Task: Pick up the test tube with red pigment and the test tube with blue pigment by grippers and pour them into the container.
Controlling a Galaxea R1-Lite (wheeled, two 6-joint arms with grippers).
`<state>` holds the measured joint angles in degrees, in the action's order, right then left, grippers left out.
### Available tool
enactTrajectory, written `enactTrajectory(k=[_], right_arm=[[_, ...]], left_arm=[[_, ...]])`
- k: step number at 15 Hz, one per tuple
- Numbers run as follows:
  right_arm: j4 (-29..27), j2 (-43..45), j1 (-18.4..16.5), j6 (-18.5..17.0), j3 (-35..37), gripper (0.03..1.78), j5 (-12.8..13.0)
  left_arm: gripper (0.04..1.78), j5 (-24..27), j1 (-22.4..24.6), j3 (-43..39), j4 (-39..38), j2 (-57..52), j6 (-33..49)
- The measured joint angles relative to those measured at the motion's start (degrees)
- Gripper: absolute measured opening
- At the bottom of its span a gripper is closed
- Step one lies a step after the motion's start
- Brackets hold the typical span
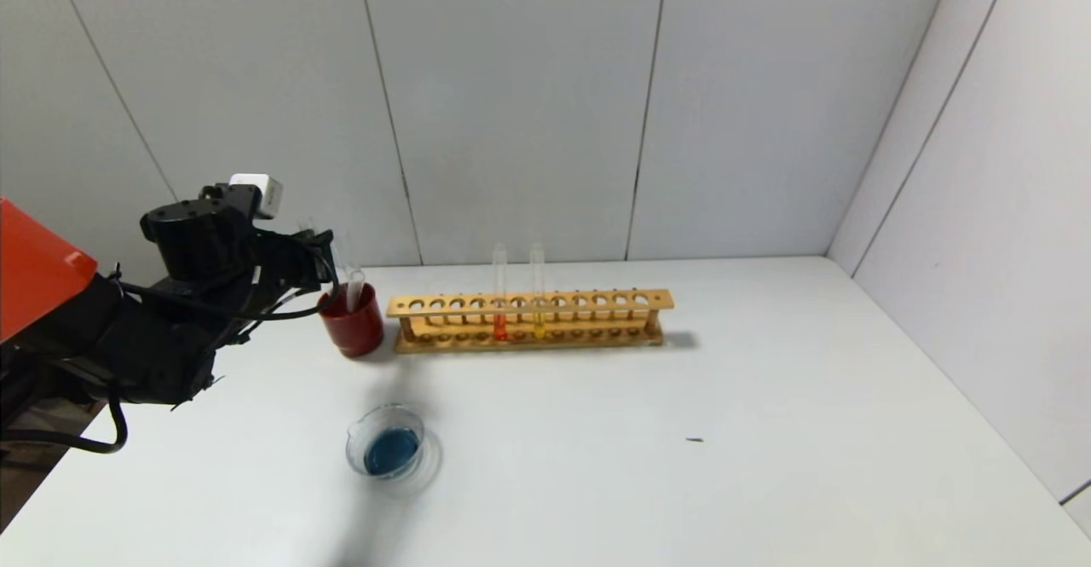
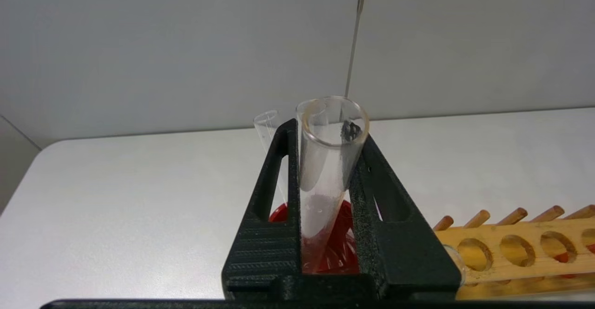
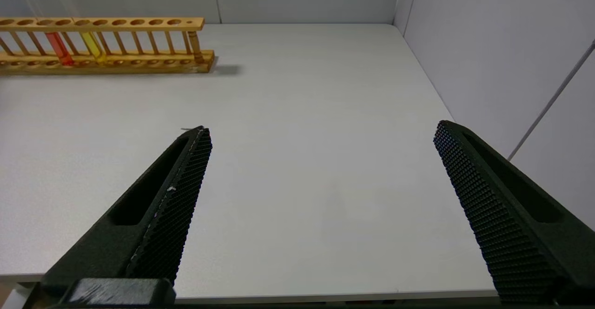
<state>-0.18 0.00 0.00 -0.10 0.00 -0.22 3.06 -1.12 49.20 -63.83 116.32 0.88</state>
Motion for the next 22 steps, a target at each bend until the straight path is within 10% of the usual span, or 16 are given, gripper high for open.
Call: enactTrajectory(k=[10, 22], right_arm=[[0.00, 0.00, 0.00, 0.00, 0.00, 1.75, -0.02], [0.00, 0.00, 0.00, 0.00, 0.00, 1.75, -0.02]], left_arm=[[1.66, -0.11, -0.09, 0.35, 0.35, 0.07, -0.41], [1.75, -0.43, -1.66, -13.42, 13.14, -41.46, -8.40]])
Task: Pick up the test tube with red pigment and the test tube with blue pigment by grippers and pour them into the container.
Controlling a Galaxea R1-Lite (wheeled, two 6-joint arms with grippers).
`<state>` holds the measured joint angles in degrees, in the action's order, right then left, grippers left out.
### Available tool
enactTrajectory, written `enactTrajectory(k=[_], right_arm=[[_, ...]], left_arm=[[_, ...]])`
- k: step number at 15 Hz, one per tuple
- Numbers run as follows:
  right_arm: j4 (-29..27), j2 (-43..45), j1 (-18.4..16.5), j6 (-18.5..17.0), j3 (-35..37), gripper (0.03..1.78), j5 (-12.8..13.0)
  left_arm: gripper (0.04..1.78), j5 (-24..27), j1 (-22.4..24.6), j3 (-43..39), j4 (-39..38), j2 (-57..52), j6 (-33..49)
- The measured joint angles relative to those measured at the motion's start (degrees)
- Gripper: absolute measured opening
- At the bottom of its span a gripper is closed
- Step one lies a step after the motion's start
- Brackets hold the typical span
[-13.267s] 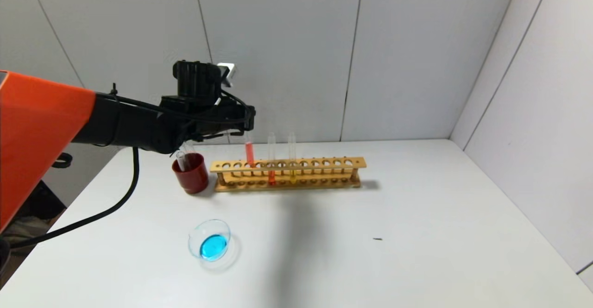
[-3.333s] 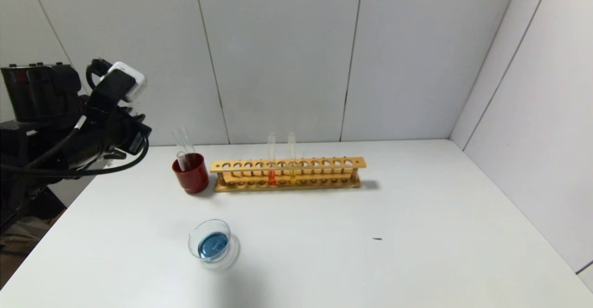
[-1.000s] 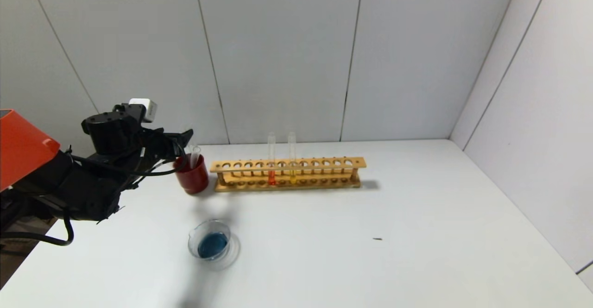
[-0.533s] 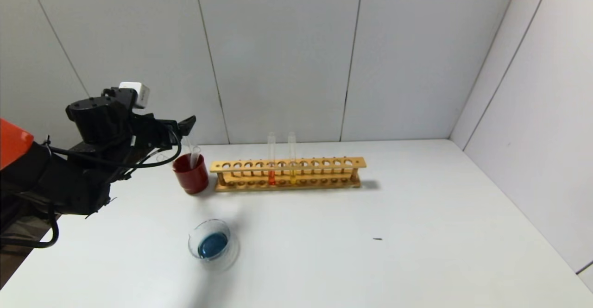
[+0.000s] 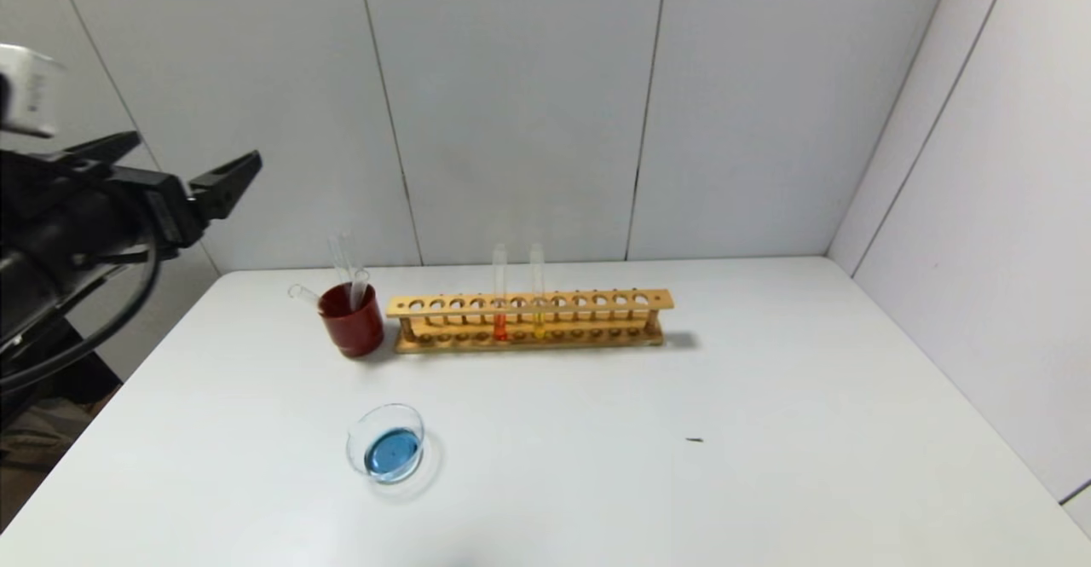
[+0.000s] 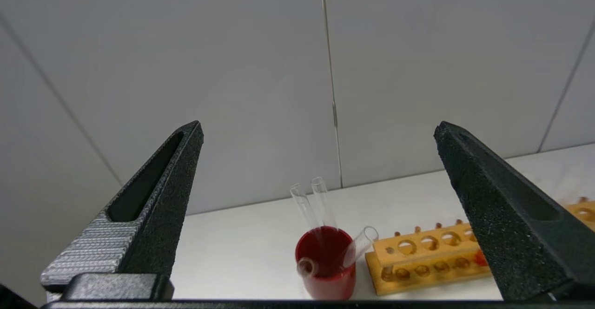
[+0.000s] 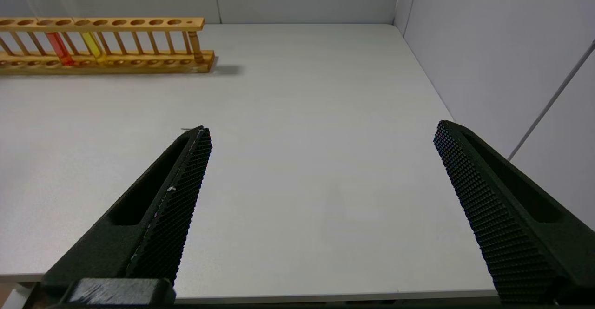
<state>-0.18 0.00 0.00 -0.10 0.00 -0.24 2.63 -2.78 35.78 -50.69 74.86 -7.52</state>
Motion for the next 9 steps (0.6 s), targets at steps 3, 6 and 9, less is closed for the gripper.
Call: enactTrajectory(k=[3, 6, 9], right_arm=[[0.00, 0.00, -0.02, 0.00, 0.00, 1.75, 0.00], [0.00, 0.00, -0.02, 0.00, 0.00, 1.75, 0.00], [0.00, 0.00, 0.00, 0.00, 0.00, 1.75, 0.00]], left_arm=[[1.75, 0.30, 0.72, -8.06, 8.11, -21.22, -0.20], [1.75, 2.10, 1.35, -14.40, 17.92, -41.13, 1.93], [1.75, 3.89, 1.93, -18.62, 30.49, -59.54, 3.97]])
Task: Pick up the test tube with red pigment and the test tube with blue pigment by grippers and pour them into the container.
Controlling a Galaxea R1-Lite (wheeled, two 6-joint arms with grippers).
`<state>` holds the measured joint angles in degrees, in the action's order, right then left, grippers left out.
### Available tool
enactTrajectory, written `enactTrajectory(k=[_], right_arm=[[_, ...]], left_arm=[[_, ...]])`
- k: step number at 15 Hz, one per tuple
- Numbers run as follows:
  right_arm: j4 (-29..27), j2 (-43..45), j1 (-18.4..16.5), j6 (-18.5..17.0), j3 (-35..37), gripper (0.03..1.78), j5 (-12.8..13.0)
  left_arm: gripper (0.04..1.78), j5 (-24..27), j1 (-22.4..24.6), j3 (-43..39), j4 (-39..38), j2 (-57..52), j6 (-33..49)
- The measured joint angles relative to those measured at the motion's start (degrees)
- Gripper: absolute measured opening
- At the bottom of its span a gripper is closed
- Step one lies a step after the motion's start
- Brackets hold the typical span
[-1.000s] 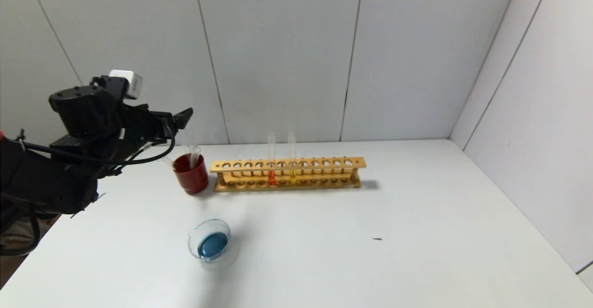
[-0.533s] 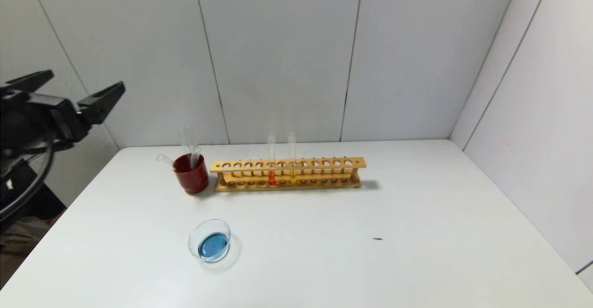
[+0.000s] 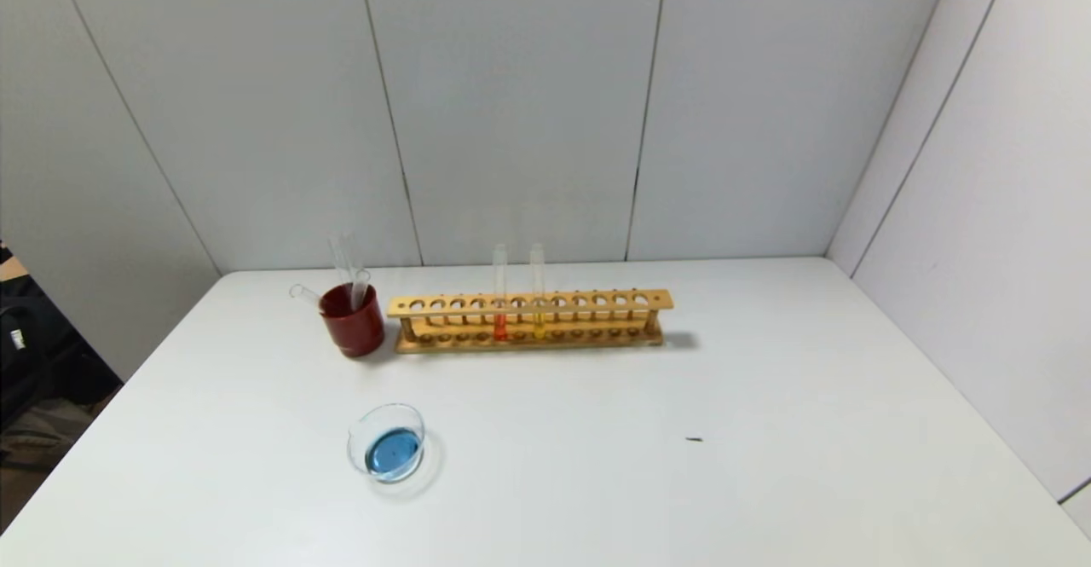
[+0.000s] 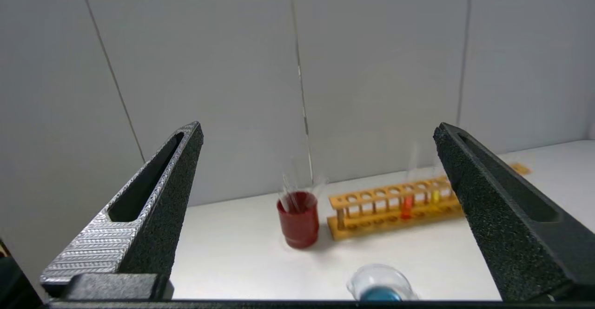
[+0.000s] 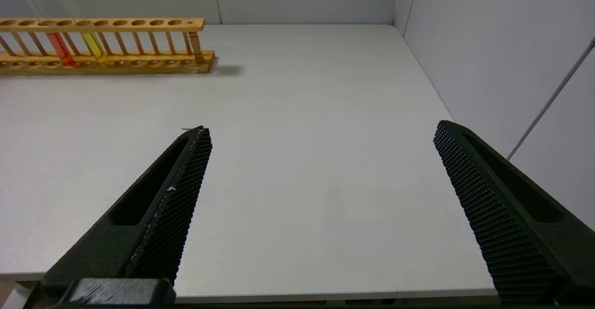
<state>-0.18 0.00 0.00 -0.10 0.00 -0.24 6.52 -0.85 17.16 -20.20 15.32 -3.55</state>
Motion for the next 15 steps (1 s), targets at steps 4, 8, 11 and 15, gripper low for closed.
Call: enactTrajectory(k=[4, 8, 11, 15], right_arm=[[0.00, 0.00, 0.00, 0.02, 0.00, 1.75, 0.00], [0.00, 0.00, 0.00, 0.00, 0.00, 1.75, 0.02], [0.00, 0.00, 0.00, 0.00, 0.00, 1.75, 0.00], [0.00, 0.00, 0.00, 0.00, 0.00, 1.75, 0.00]], left_arm=[[1.75, -1.73, 0.48, -8.63, 11.39, -12.50, 1.34], [1.75, -5.18, 0.65, -16.51, 15.03, -15.03, -1.49], [1.75, -6.06, 0.93, -17.03, 20.80, -15.35, -1.71], [1.75, -5.73, 0.95, -16.96, 21.43, -15.40, -0.52]])
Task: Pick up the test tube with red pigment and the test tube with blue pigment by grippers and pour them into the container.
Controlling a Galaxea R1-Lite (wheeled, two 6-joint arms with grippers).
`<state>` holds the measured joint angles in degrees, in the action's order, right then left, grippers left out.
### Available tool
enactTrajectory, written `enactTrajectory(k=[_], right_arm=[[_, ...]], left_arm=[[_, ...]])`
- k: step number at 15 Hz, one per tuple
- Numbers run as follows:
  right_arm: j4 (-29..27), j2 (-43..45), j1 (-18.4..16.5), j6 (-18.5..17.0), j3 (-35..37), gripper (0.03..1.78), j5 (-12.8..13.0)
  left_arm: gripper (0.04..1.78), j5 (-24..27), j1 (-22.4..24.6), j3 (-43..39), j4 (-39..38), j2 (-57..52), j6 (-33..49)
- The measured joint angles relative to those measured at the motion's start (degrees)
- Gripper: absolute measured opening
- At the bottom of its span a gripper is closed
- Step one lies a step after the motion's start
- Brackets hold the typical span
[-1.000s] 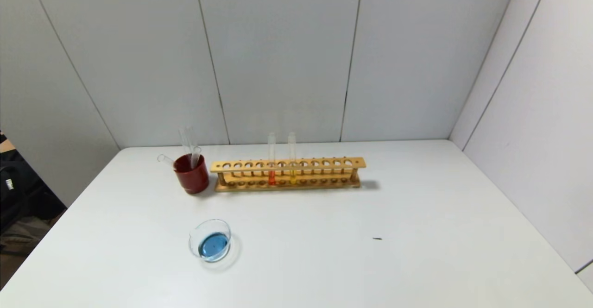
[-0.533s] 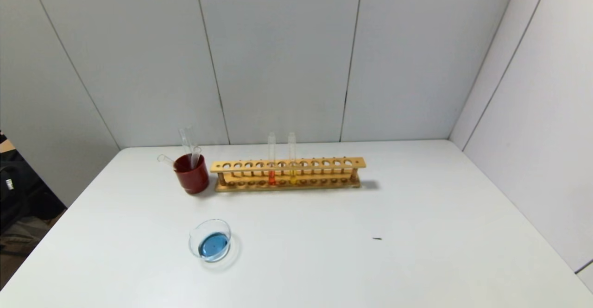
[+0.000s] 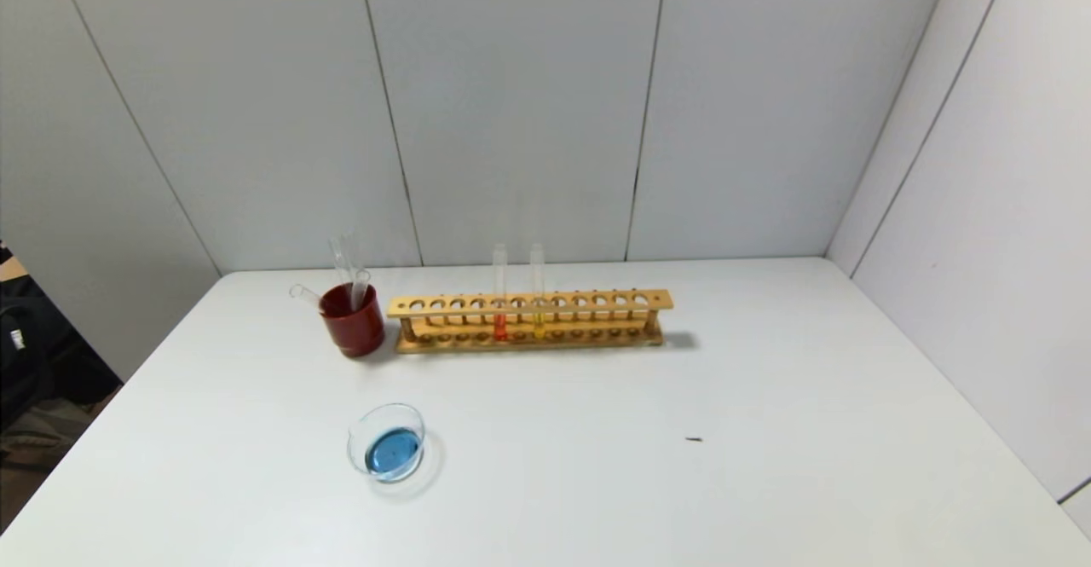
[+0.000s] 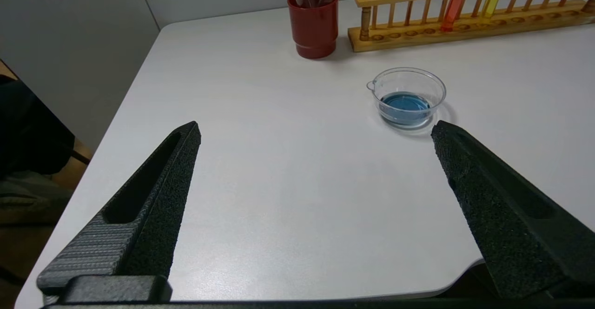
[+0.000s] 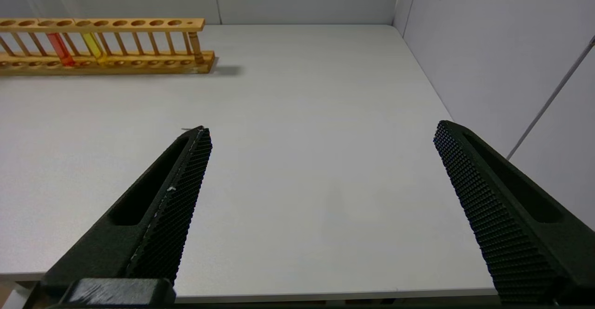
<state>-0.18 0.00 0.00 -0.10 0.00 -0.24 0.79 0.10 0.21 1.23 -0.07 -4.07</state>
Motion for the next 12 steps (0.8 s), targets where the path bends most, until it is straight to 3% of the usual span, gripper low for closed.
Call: enactTrajectory(k=[12], right_arm=[[0.00, 0.00, -0.02, 0.00, 0.00, 1.75, 0.00]], left_arm=[[1.75, -0.39, -0.05, 0.32, 0.30, -0.04, 1.93]])
